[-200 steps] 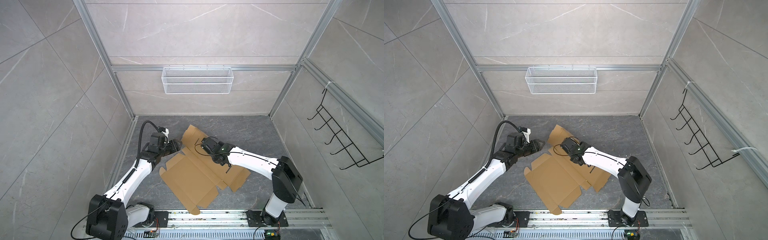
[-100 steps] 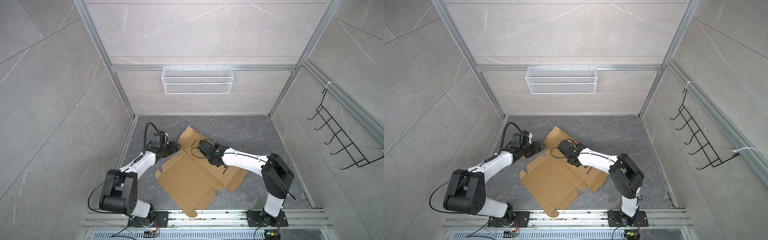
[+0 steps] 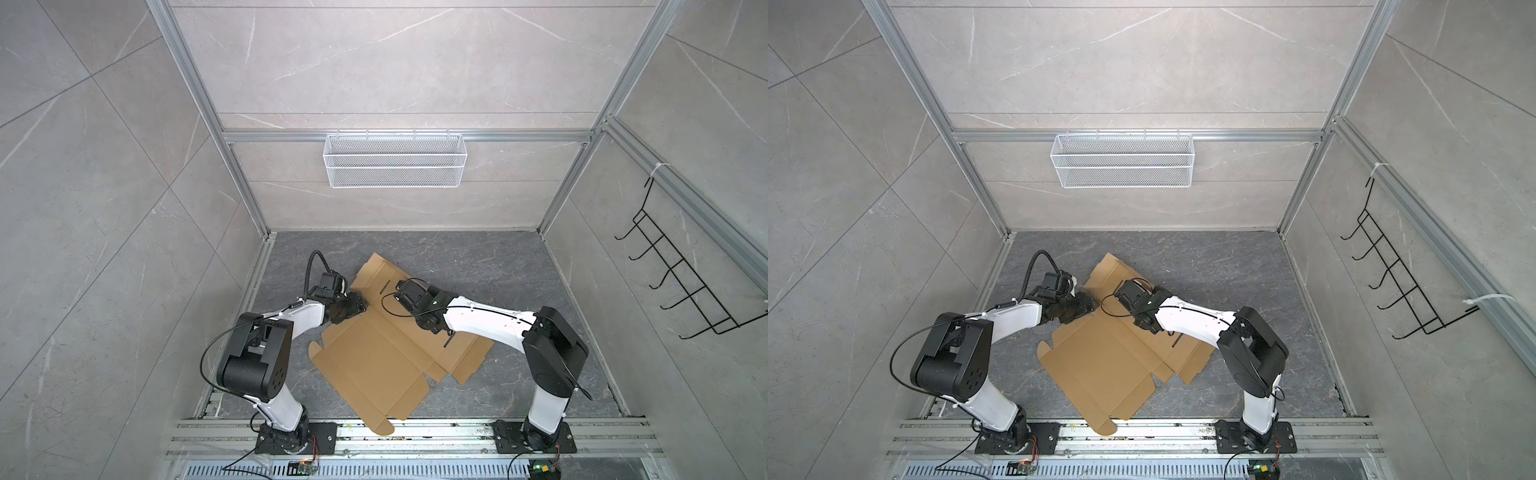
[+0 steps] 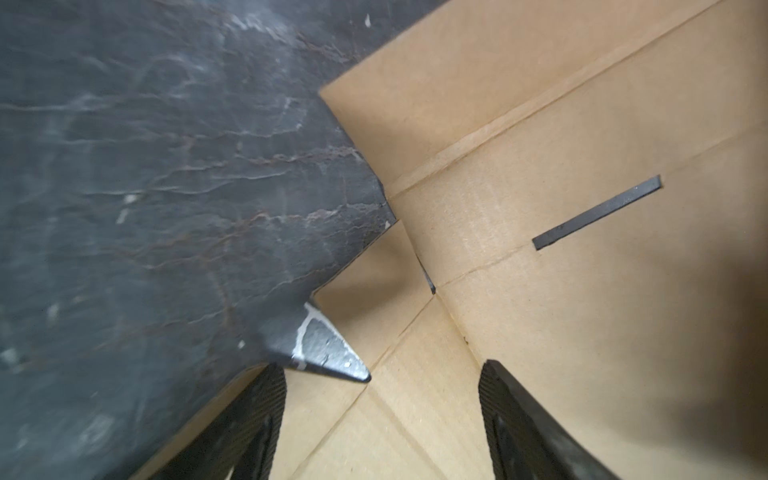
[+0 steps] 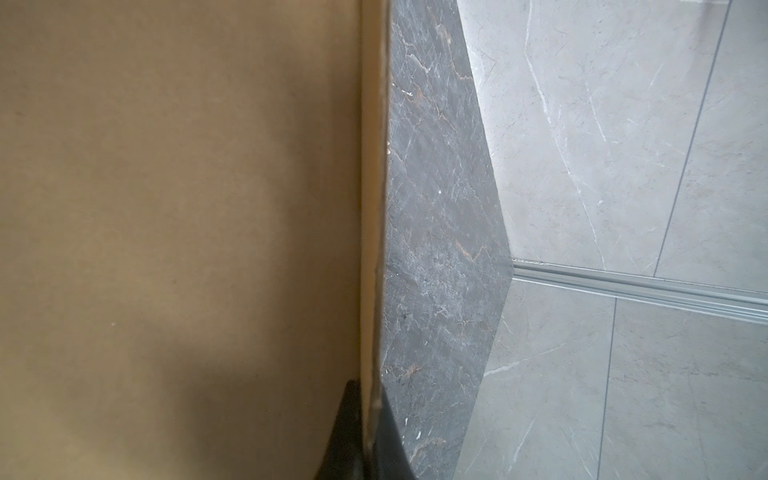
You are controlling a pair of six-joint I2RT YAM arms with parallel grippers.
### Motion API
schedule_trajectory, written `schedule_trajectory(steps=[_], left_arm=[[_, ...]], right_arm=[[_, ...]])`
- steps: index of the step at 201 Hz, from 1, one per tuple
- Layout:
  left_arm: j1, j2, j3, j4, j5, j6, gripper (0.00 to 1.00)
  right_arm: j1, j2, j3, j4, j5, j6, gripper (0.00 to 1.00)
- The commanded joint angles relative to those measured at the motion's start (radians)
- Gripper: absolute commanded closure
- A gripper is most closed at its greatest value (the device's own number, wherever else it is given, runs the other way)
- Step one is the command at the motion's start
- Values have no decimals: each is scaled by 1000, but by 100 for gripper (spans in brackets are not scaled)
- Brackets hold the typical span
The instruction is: Fold the paper box
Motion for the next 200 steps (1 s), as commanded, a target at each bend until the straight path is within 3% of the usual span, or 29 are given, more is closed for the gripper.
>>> schedule_trajectory(steps=[1, 58, 163, 200], left_arm=[[-1, 29, 22, 55, -8, 27, 24], [-1, 105, 41, 109, 44, 16, 26], [-70, -80, -24, 100, 53, -7, 31], [-87, -67, -35, 117, 48, -1, 31]], right_arm=[[6, -8, -14, 12, -14, 1, 100], [6, 0, -8, 14, -16, 2, 100], [3, 1, 4, 12, -8, 4, 100], [2, 4, 6, 15, -10, 6, 100]])
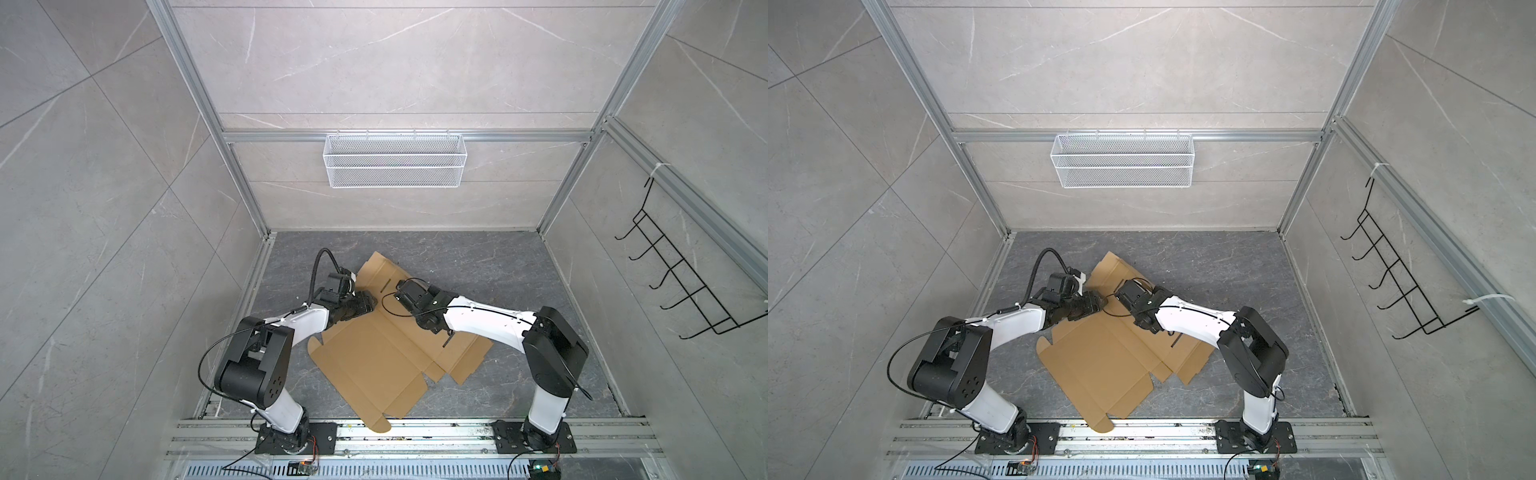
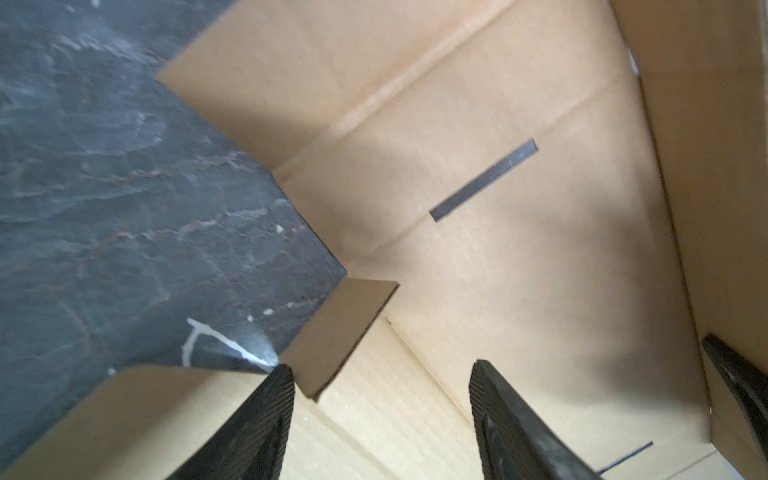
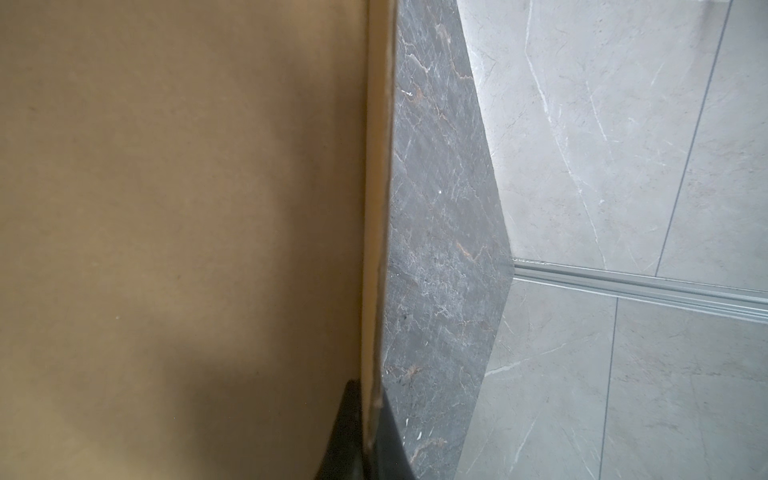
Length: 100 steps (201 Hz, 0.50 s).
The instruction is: Fold the paper box
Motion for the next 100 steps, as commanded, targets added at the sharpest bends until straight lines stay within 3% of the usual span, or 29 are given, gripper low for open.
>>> schedule_trajectory(steps=[1, 59, 100], left_arm=[[-9, -12, 0, 28, 12, 0, 31], [-109, 29, -9, 40, 16, -18, 33], [-97, -28, 9, -35, -17, 24, 31]], right_arm=[[4, 3, 7, 12, -8, 6, 100], [4, -4, 11, 12, -3, 1, 100], [3, -16, 5, 17, 5, -10, 100]])
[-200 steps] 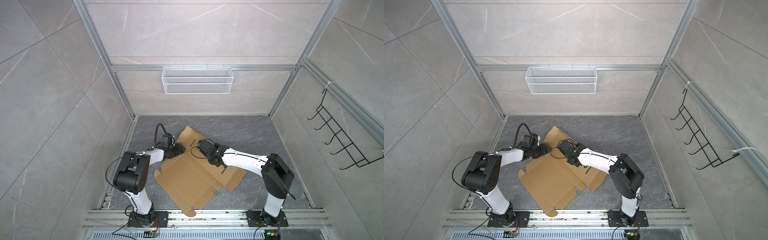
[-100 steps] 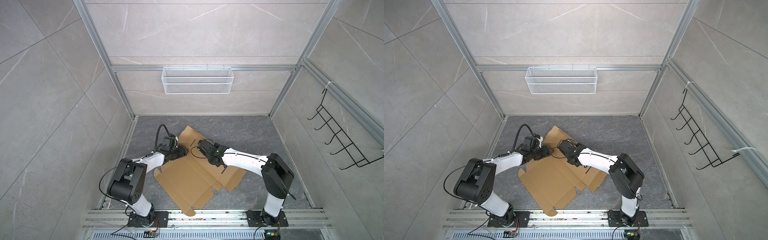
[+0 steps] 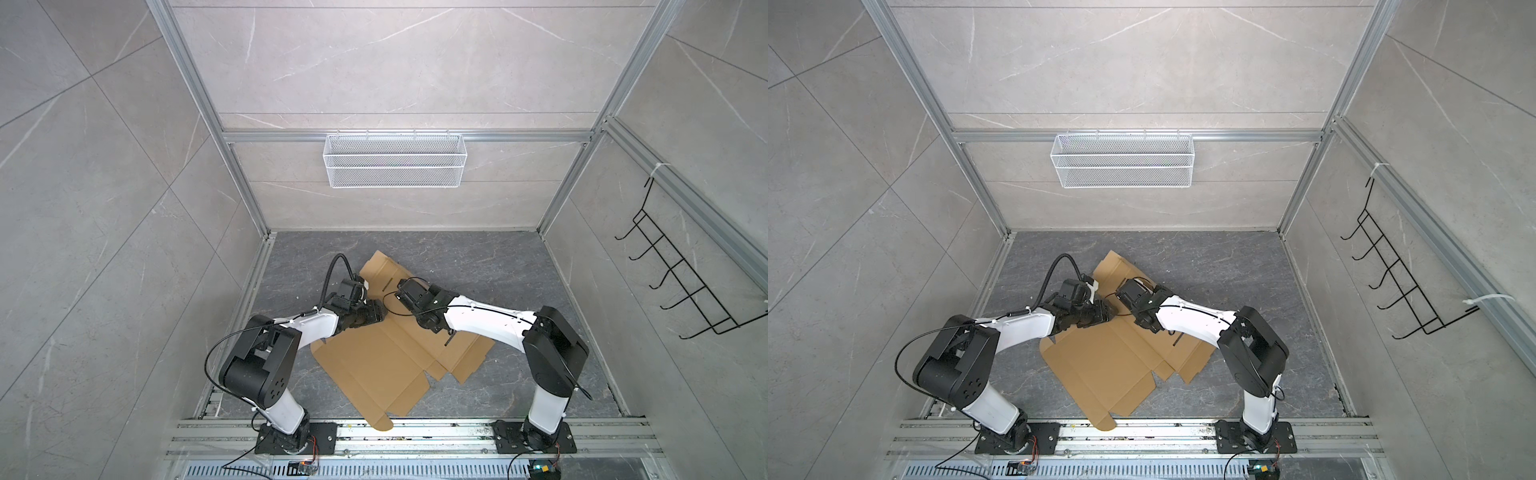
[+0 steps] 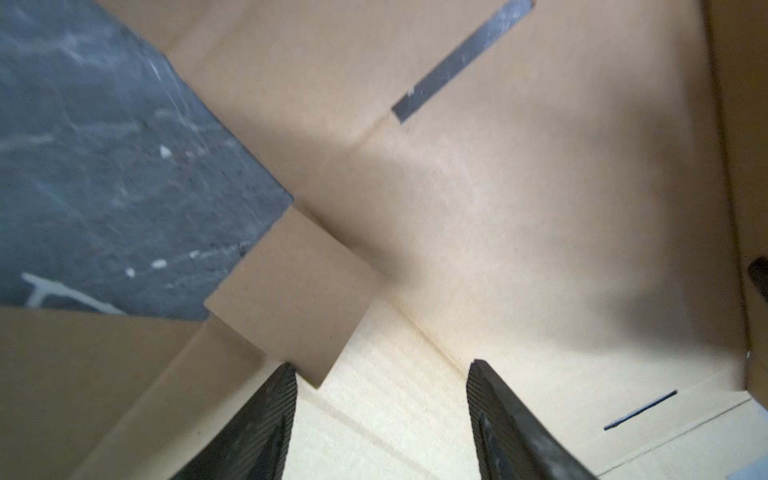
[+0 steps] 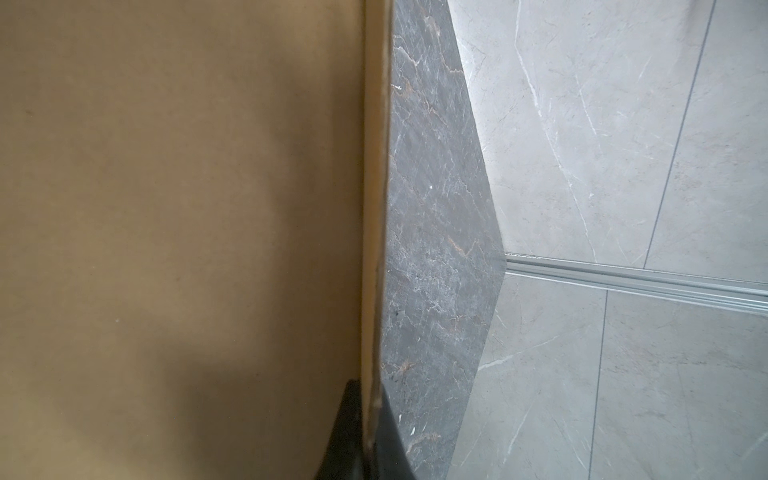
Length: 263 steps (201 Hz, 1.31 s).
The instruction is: Fold the paper box
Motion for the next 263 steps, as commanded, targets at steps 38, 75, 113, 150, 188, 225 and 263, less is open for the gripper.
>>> schedule_trajectory(steps=[38, 75, 113, 150, 188, 225, 263], left_arm=[[95, -155, 151, -184, 39, 81, 30], [194, -179, 254, -203, 141, 45, 29], [206, -64, 442, -191, 178, 32, 28], [200, 88, 608, -218, 193, 65, 28], [163, 151, 641, -238, 206, 79, 29], [145, 116, 583, -231, 214, 75, 29], [140, 78, 502, -220, 213, 70, 30]], right_arm=[[12, -82, -64, 127, -25, -92, 100], [16, -136, -121, 251, -38, -217, 100], [37, -157, -173, 350, -79, -324, 100], [52, -137, -170, 353, -66, -335, 100], [54, -130, -163, 345, -64, -324, 100], [54, -106, -145, 332, -57, -315, 100], [54, -87, -129, 326, -53, -310, 100]])
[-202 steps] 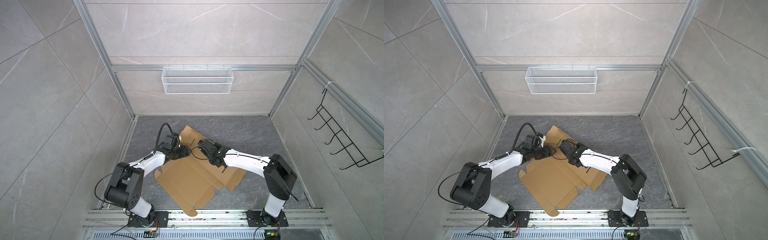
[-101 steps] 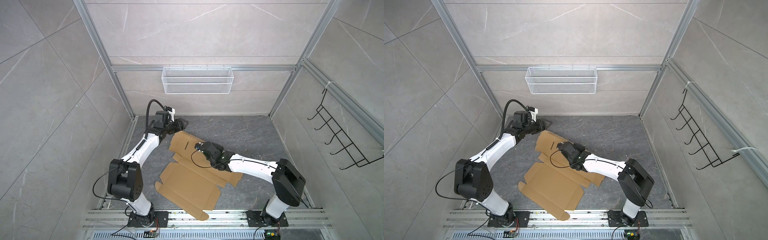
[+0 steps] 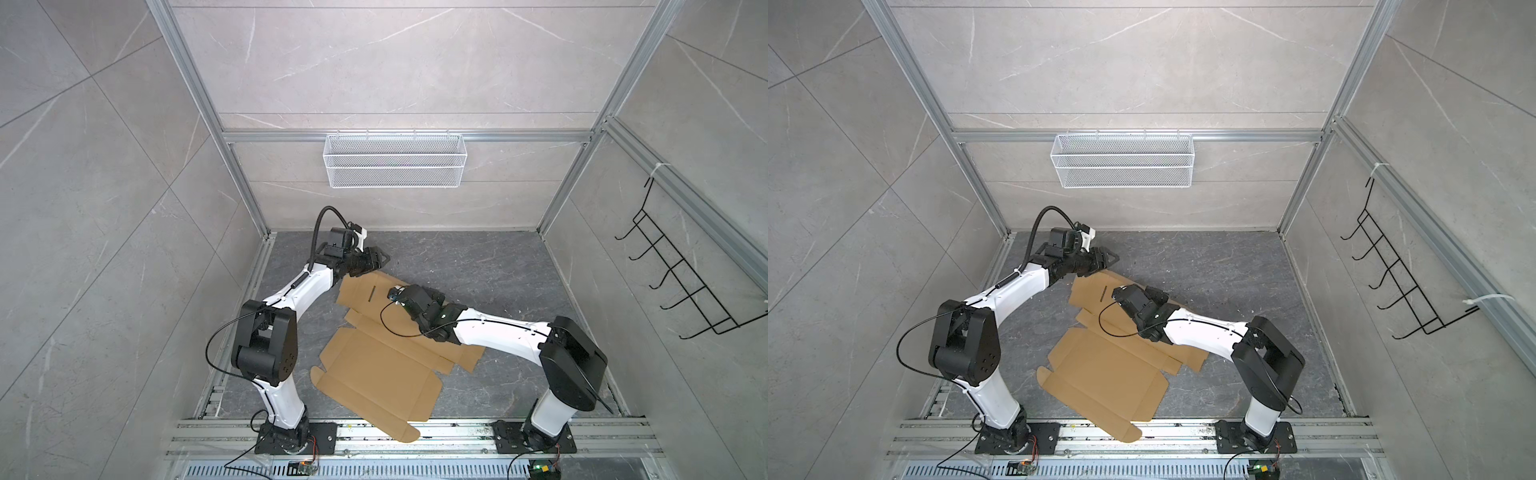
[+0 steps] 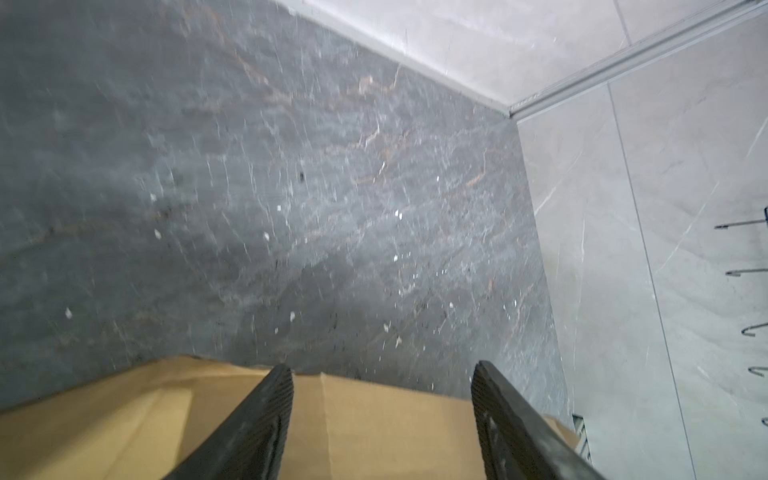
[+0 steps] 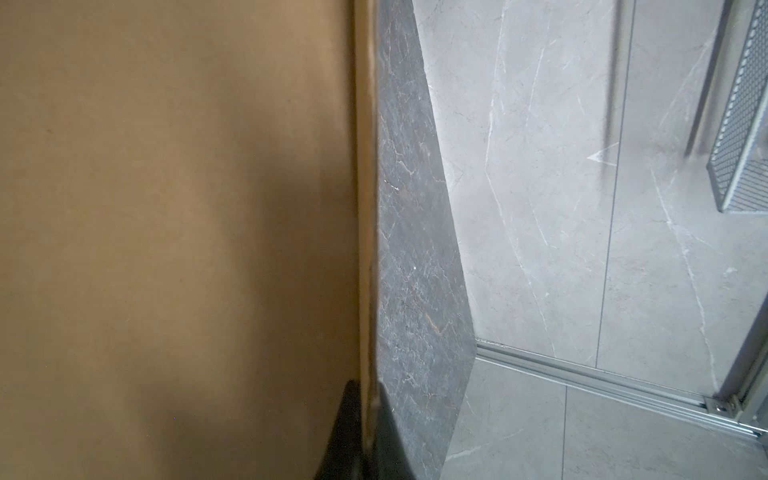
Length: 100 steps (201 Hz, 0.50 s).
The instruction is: Fold the paper box
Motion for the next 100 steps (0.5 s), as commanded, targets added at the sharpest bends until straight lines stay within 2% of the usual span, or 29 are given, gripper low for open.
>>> schedule_trajectory(steps=[1, 100], left_arm=[[0, -52, -33, 11, 26, 9, 30], [-51, -99, -137, 83, 14, -66, 30]], right_arm=[[5, 21, 28, 6, 7, 11, 100], [5, 42, 67, -29, 22, 20, 100]])
